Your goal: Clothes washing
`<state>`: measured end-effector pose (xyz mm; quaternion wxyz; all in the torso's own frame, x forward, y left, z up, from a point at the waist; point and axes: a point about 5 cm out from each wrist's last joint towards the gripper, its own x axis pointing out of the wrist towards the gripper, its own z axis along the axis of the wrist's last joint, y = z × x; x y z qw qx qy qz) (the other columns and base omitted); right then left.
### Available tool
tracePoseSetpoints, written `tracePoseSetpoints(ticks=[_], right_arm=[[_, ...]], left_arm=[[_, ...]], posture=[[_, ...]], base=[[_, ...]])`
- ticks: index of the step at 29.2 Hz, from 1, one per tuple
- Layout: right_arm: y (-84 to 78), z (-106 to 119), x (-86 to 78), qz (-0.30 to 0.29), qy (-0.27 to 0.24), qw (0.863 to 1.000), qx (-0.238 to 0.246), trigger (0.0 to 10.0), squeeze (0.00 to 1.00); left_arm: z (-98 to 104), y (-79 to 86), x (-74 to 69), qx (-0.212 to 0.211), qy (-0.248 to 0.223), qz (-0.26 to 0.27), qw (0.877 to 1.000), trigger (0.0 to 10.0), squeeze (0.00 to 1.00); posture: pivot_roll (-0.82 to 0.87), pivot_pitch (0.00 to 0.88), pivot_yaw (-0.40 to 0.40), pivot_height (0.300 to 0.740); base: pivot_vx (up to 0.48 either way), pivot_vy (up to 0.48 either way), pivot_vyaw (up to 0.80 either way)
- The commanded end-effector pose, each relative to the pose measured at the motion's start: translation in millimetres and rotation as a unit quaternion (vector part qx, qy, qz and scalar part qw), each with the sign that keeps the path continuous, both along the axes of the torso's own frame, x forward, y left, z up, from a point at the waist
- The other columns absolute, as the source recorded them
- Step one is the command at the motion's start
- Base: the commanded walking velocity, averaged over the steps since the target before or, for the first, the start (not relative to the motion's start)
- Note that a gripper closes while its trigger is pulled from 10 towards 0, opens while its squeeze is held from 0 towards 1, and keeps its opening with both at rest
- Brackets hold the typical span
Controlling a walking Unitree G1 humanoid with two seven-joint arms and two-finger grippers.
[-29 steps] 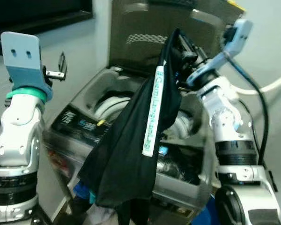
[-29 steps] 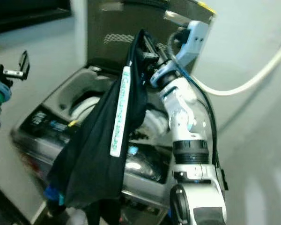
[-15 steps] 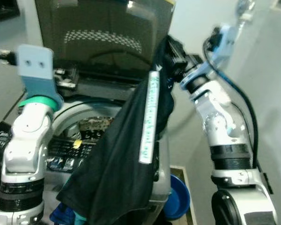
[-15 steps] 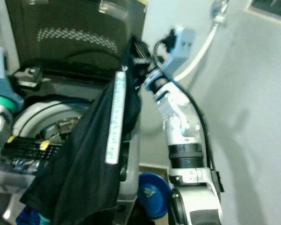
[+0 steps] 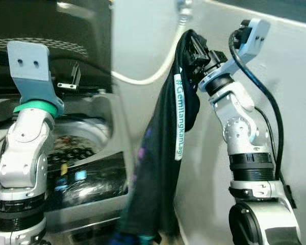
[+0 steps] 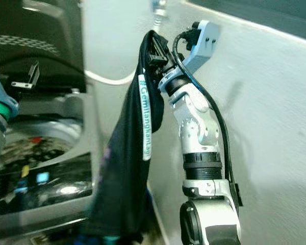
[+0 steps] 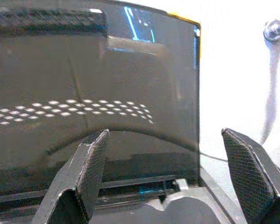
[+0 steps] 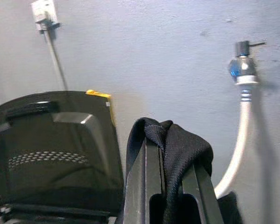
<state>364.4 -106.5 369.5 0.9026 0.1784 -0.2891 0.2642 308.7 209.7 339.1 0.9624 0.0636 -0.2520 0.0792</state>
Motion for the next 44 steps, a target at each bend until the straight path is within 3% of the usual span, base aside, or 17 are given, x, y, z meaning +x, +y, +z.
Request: tracePoseSetpoints(ticks=[1,12,34,44], right_arm=[[2.0,4.9,-2.7,0.0,-0.011,1.0,0.0,10.0,0.0],[3.7,3.7,-1.8,0.003,-0.007,1.0,0.004,10.0,0.0],[2.9,1.3,-0.2,0.001,0.003,1.0,0.007,10.0,0.0],[4.9,0.5,0.0,0.005,0.003,1.0,0.008,10.0,0.0]], left_arm=[[2.0,0.3,-2.8,-0.004,-0.003,0.0,1.0,10.0,0.0],[2.1,4.1,-4.4,-0.013,0.0,0.001,1.0,10.0,0.0],[2.1,1.0,-6.3,0.002,0.005,-0.01,1.0,10.0,0.0],[2.3,-1.4,-5.5,0.0,0.007,-0.017,1.0,10.0,0.0]], posture=[[0.05,0.02,-0.066,0.74],[0.05,0.022,-0.07,0.74],[0.05,0.028,-0.073,0.74],[0.06,0.016,-0.073,0.74]], base=[[0.0,0.48,0.0],[0.0,0.48,0.0],[0.0,0.0,0.0],[0.0,0.48,0.0]])
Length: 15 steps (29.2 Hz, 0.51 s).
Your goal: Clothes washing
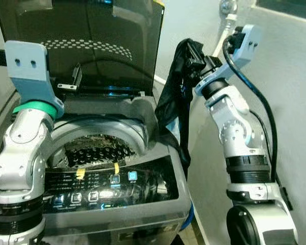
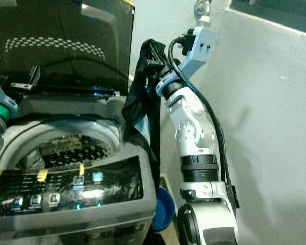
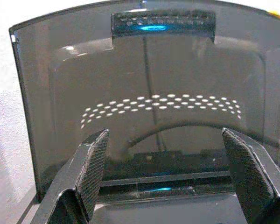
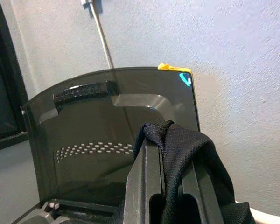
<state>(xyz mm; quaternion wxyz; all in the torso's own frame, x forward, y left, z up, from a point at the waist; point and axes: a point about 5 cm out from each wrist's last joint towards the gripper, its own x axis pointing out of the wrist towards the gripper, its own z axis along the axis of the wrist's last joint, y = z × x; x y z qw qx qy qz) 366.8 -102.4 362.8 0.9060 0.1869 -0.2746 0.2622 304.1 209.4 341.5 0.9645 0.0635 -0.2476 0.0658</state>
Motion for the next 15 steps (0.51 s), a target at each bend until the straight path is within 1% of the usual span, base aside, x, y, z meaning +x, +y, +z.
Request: tracePoseSetpoints(ticks=[1,7,8,13,14,15], right_arm=[[0.8,7.1,-2.4,0.002,-0.014,1.0,0.004,10.0,0.0],[0.8,6.8,-2.5,0.003,-0.014,1.0,0.004,10.0,0.0],[1.0,6.7,-2.8,0.004,-0.015,1.0,0.005,10.0,0.0],[2.1,6.3,-3.2,0.007,-0.016,1.0,0.006,10.0,0.0],[2.5,6.1,-3.2,0.008,-0.016,1.0,0.006,10.0,0.0],[2.9,5.8,-3.1,0.009,-0.016,1.0,0.006,10.0,0.0]], left_arm=[[-0.1,-1.0,-1.0,-0.003,0.002,-0.005,1.0,10.0,0.0],[0.2,-2.7,-0.5,-0.007,0.003,-0.011,1.0,10.0,0.0],[-0.4,-5.6,-1.1,0.004,0.009,-0.02,1.0,10.0,0.0],[-3.1,-7.9,-0.8,0.013,0.021,-0.024,0.999,10.0,0.0],[-3.6,-6.1,0.0,0.001,0.02,-0.019,1.0,10.0,0.0],[-3.8,-4.7,0.8,0.0,0.021,-0.016,1.0,10.0,0.0]], posture=[[0.06,0.016,-0.073,0.74],[0.06,0.01,-0.072,0.74],[0.06,0.009,-0.072,0.74],[0.07,0.0,-0.071,0.74],[0.07,0.0,-0.073,0.74],[0.07,0.0,-0.073,0.74]], base=[[0.0,0.48,0.0],[0.0,0.377,0.0],[0.0,-0.48,0.0],[0.0,-0.48,0.0],[0.0,0.0,0.0],[0.0,0.0,0.0]])
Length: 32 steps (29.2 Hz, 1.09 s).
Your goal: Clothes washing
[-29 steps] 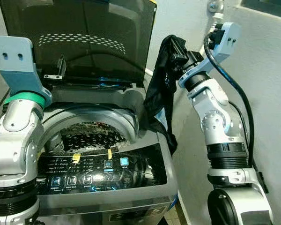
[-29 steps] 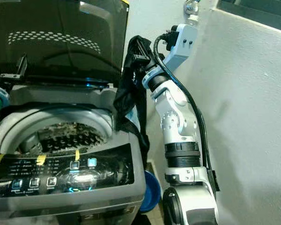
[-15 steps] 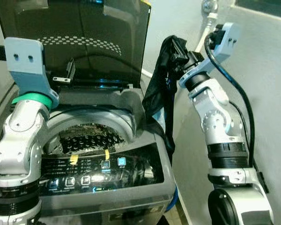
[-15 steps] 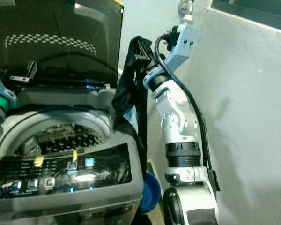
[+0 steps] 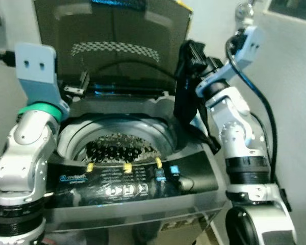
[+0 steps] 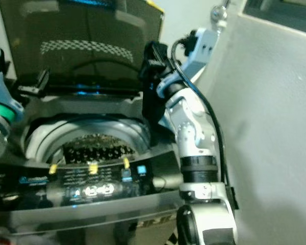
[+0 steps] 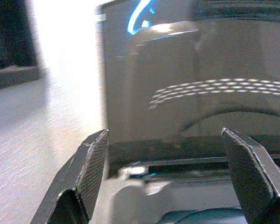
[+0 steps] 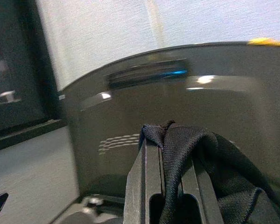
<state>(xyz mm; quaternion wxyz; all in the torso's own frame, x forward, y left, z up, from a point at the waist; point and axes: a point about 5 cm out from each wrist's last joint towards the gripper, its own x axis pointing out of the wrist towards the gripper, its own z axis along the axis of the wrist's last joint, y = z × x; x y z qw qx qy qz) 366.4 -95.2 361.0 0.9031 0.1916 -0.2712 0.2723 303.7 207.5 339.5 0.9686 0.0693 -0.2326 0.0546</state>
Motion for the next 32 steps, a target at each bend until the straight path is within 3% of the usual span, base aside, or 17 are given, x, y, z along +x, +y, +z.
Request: tracePoseSetpoints(ticks=[1,14,16,17,19,20,21,22,23,24,25,27,28,29,30,31,32], right_arm=[[-4.3,8,-2.7,-0.003,-0.018,1.0,0.005,10.0,0.0],[0.6,10,-1.4,0.005,-0.019,1.0,0.0,10.0,0.0],[9.9,14,-0.1,0.025,-0.021,0.999,-0.025,10.0,0.0],[16.7,27,-1.5,0.042,-0.042,0.998,-0.038,10.0,0.0],[16.2,78,-10.9,0.083,-0.1,0.991,0.036,10.0,0.0],[16.2,78,-10.9,0.083,-0.1,0.991,0.036,10.0,0.0],[3.9,114,-21.4,0.107,-0.138,0.977,0.121,10.0,0.0],[-21.6,151,-35.7,0.146,-0.173,0.943,0.244,10.0,0.0],[-40.2,173,-47.1,0.176,-0.199,0.91,0.319,10.0,0.0],[-40.2,173,-47.1,0.176,-0.199,0.91,0.319,10.0,0.0],[-51.6,185,-54.5,0.196,-0.213,0.886,0.363,10.0,0.0],[-48.8,186,-54.0,0.199,-0.21,0.892,0.348,10.0,0.0],[-38.0,178,-47.4,0.19,-0.193,0.912,0.308,10.0,0.0],[-38.0,178,-47.4,0.19,-0.193,0.912,0.308,10.0,0.0],[-23.0,165,-37.2,0.188,-0.16,0.932,0.265,10.0,0.0],[-23.0,165,-37.2,0.188,-0.16,0.932,0.265,10.0,0.0],[-1.8,142,-23.4,0.188,-0.113,0.952,0.214,10.0,0.0]], left_arm=[[-2,-2.9,1.3,-0.007,0.005,-0.007,1.0,10.0,0.0],[1,-8.2,2.0,0.029,-0.007,-0.024,0.999,10.0,0.0],[-1,-10.2,5.3,0.065,0.001,-0.016,0.998,10.0,0.0],[-1,-11.4,5.9,0.066,0.001,-0.02,0.998,10.0,0.0],[-4,-13.2,6.5,0.071,0.002,-0.026,0.997,10.0,0.0],[-4,-13.2,6.5,0.071,0.002,-0.026,0.997,10.0,0.0],[-5,-13.8,6.8,0.078,0.005,-0.026,0.997,10.0,0.0],[-5,-13.9,6.7,0.083,0.005,-0.024,0.996,10.0,0.0],[-5,-13.8,6.3,0.083,0.004,-0.023,0.996,10.0,0.0],[-5,-13.8,6.3,0.083,0.004,-0.023,0.996,10.0,0.0],[-5,-13.5,6.1,0.083,0.003,-0.022,0.996,10.0,0.0],[-4,-12.8,5.9,0.083,0.002,-0.022,0.996,10.0,0.0],[-4,-12.3,6.3,0.082,0.002,-0.021,0.996,10.0,0.0],[-4,-12.3,6.3,0.082,0.002,-0.021,0.996,10.0,0.0],[-4,-12.1,6.6,0.084,0.002,-0.021,0.996,10.0,0.0],[-4,-12.1,6.6,0.084,0.002,-0.021,0.996,10.0,0.0],[-4,-12.1,7.0,0.085,0.001,-0.021,0.996,10.0,0.0]], posture=[[0.07,0.0,-0.073,0.74],[0.06,0.001,-0.083,0.74],[0.05,0.006,-0.077,0.74],[0.04,0.009,-0.07,0.74],[0.04,0.012,-0.065,0.74],[0.04,0.012,-0.065,0.74],[0.04,0.014,-0.064,0.74],[0.04,0.018,-0.068,0.74],[0.04,0.018,-0.068,0.74],[0.04,0.018,-0.068,0.74],[0.05,0.019,-0.066,0.74],[0.04,0.019,-0.065,0.74],[0.04,0.019,-0.064,0.74],[0.04,0.019,-0.064,0.74],[0.04,0.019,-0.064,0.74],[0.04,0.019,-0.064,0.74],[0.04,0.022,-0.062,0.74]], base=[[0.0,0.0,0.0],[0.0,0.0,0.0],[0.0,0.0,0.0],[0.0,0.0,0.0],[0.0,0.0,0.0],[0.0,0.0,0.0],[0.0,0.0,0.0],[0.0,0.0,0.0],[0.0,0.0,0.0],[0.0,0.0,0.0],[0.0,0.0,0.0],[0.0,0.0,0.0],[0.0,0.0,0.0],[0.0,0.0,0.0],[0.0,0.0,0.0],[0.0,0.0,0.0],[0.0,0.0,0.0]])
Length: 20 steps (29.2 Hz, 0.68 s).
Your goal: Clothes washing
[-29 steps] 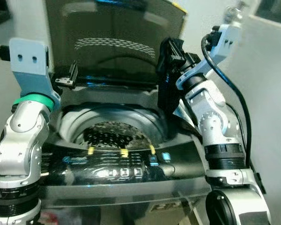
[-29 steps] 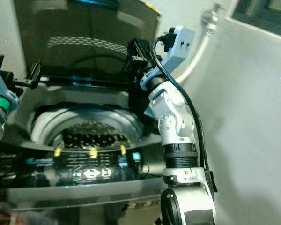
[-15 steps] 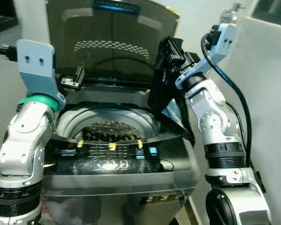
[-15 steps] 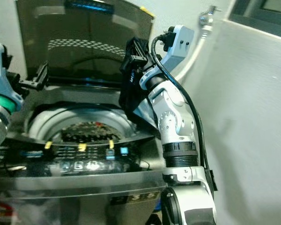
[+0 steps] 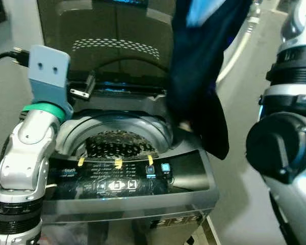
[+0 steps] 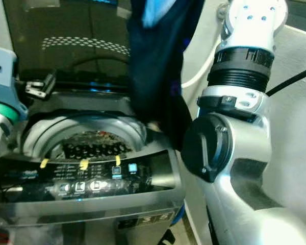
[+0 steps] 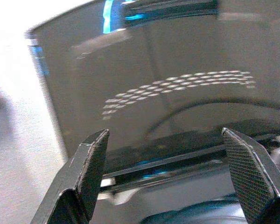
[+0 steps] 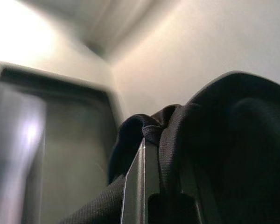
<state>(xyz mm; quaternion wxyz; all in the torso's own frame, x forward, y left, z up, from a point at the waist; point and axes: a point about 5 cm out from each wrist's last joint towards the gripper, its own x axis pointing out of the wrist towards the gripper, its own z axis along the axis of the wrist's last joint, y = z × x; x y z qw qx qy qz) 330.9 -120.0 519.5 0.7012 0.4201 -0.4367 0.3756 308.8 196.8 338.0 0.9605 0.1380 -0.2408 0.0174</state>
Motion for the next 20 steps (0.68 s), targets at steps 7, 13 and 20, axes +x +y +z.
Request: tracePoseSetpoints(ticks=[7,13,20], right_arm=[[120.3,-181,49.9,0.026,0.183,0.905,-0.383,10.0,0.0],[129.6,-214,51.4,0.003,0.184,0.871,-0.455,10.0,0.0],[127.9,-238,51.7,0.005,0.187,0.824,-0.535,10.0,0.0]], left_arm=[[-1,-2.6,2.5,0.015,0.002,-0.004,1.0,10.0,0.0],[-1,-4.0,1.7,0.017,0.003,-0.012,1.0,10.0,0.0],[-19,-26.1,-2.3,0.08,0.091,-0.096,0.988,10.0,0.0]], posture=[[0.05,0.021,-0.056,0.74],[0.05,0.023,-0.059,0.74],[0.05,0.028,-0.072,0.74]], base=[[0.0,0.0,0.0],[0.0,0.0,0.0],[0.0,0.0,0.0]])
